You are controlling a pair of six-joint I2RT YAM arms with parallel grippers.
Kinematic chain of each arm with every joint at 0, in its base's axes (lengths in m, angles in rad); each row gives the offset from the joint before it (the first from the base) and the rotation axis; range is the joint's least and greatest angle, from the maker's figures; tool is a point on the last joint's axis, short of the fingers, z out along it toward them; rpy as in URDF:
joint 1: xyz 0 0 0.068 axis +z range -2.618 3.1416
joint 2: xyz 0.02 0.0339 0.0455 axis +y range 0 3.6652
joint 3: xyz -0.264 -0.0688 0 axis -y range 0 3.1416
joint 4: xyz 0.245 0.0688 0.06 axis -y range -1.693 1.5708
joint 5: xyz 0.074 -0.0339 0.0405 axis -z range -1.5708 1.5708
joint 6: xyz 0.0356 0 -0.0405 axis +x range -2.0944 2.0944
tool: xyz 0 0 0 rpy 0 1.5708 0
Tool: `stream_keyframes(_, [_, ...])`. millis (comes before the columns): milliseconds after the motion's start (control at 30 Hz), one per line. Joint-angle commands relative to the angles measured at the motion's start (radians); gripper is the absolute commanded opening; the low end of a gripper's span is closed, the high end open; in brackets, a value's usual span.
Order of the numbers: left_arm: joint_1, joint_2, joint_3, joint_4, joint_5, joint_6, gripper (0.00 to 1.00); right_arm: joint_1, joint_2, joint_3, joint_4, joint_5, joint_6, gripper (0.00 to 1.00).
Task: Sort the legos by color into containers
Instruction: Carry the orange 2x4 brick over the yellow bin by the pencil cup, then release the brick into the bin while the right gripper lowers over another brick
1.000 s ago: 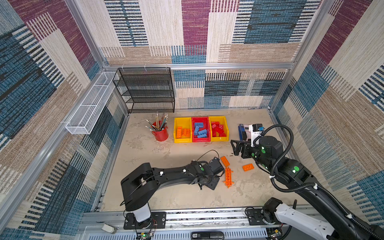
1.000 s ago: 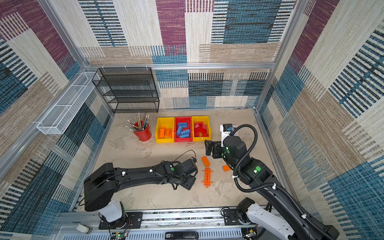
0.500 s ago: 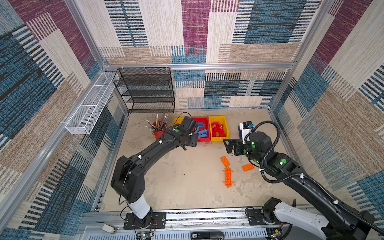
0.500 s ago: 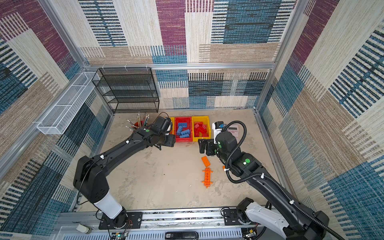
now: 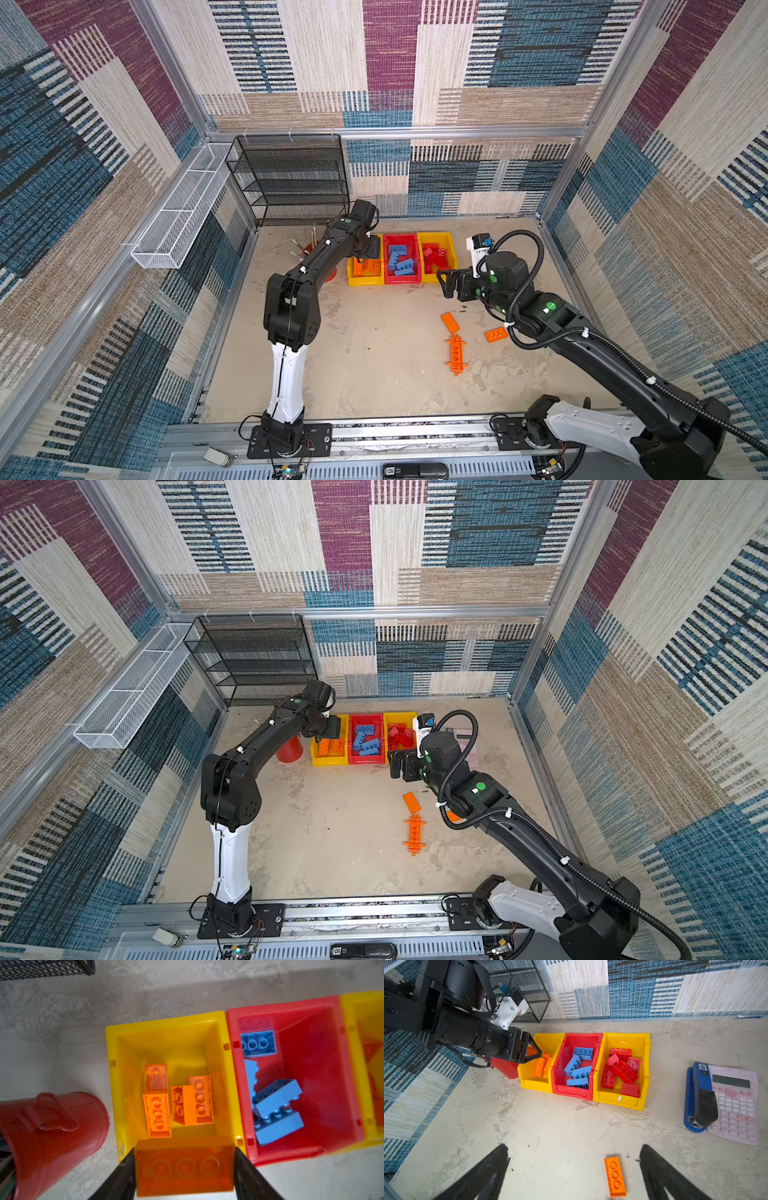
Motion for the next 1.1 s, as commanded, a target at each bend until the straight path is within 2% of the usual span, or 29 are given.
stream_keyframes(0, [0.006,0.039,0.059,-0.057,0.012,0.026,0.69,-0.002,0.011,0.012,0.048,-0.016,-0.018,0.99])
stream_keyframes(133, [0.009,0.078,0.118,-0.066,0.016,0.026,0.79,-0.004,0.021,0.010,0.053,-0.016,-0.021,0.99])
stream_keyframes(300, [0.009,0.066,0.125,-0.066,0.054,0.010,0.80,-0.005,0.013,-0.011,0.053,-0.017,-0.007,0.99])
stream_keyframes(400, [0.004,0.006,0.057,-0.057,0.073,-0.012,0.79,-0.005,-0.008,-0.029,0.051,-0.004,0.006,0.99])
stream_keyframes(600, [-0.059,-0.262,-0.324,0.119,0.112,-0.113,0.79,-0.006,-0.048,-0.064,0.026,0.024,0.036,0.99])
stream_keyframes(833, [-0.283,-0.546,-0.716,0.236,0.025,-0.223,0.80,-0.006,-0.078,-0.156,-0.006,0.061,0.080,0.99])
stream_keyframes(900, [-0.339,-0.632,-0.830,0.276,0.023,-0.258,0.86,-0.006,-0.070,-0.182,-0.003,0.042,0.091,0.98])
stream_keyframes(967, [-0.380,-0.737,-0.956,0.328,0.027,-0.294,0.97,-0.006,-0.050,-0.206,0.001,0.021,0.106,0.95])
stream_keyframes(1067, [-0.403,-0.907,-1.116,0.372,0.006,-0.341,0.99,-0.006,0.004,-0.228,0.003,-0.011,0.125,0.84])
